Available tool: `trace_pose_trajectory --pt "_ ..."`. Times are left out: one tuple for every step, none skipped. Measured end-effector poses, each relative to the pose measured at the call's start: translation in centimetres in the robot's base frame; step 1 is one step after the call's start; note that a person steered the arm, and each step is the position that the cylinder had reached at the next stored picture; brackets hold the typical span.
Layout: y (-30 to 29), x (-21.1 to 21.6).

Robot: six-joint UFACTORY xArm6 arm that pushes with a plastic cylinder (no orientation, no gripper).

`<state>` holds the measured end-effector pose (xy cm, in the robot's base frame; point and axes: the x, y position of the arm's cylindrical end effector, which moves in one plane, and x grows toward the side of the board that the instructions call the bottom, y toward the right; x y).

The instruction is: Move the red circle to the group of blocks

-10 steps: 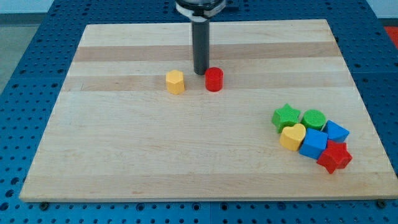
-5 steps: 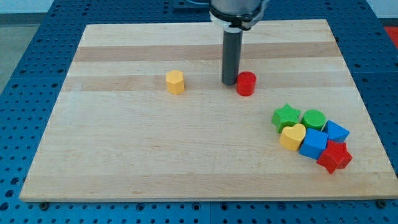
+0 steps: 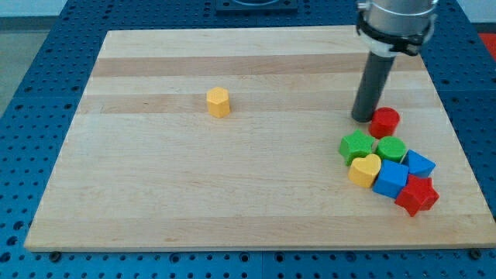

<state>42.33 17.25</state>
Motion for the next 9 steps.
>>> trace_pose_trajectory --pt "0.8 -0.2" --pt "1.5 -0.2" --pt "2.7 -0.6" --pt "3.6 -1.2" --pt "4.3 -1.9" --pt "5.3 -1.7" --pt "5.3 -0.6" --pt "5.3 1.1" --pt "5.3 2.8"
